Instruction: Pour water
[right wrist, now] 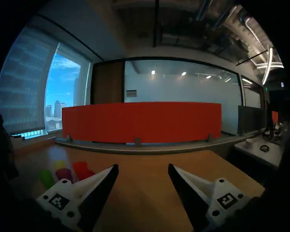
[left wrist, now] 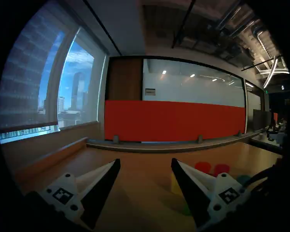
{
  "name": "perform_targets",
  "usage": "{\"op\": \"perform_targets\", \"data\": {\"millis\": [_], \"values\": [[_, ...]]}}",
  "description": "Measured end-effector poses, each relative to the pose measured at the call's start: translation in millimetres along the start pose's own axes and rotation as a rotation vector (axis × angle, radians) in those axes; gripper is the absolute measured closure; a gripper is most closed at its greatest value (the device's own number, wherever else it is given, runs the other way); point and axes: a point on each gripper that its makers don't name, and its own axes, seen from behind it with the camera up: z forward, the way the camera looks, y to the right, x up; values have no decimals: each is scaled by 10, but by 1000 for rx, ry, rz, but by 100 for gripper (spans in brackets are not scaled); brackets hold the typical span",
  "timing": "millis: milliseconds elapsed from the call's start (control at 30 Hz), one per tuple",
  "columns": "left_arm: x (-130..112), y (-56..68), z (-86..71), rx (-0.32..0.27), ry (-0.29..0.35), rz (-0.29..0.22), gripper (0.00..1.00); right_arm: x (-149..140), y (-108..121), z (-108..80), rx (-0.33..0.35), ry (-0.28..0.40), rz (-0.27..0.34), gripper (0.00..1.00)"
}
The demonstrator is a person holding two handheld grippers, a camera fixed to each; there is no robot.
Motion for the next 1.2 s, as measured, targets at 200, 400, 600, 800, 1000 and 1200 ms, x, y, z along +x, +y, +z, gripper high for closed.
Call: {"op": "perform_targets", "data": {"millis": [200,400,600,800,1000,1200], "values": [[409,101,-12,-33,-5,18,2,272,-56,57,27,-26,29,1],[689,211,14,-78,-30,32,2,517,-76,95,51,-44,60,1],[790,334,19,-146,-42,34,2,569,-114,75,74,-50,30,1],[798,445,-2,-219,-56,17,2,586,-243,50,142,-55,8,1],[784,612,-54,-323,-77,-4,2,673,-511,-18,275,-46,-23,1],[806,781,-101,-417,-87,-12,2,730,-843,-113,417,-40,-36,1]]}}
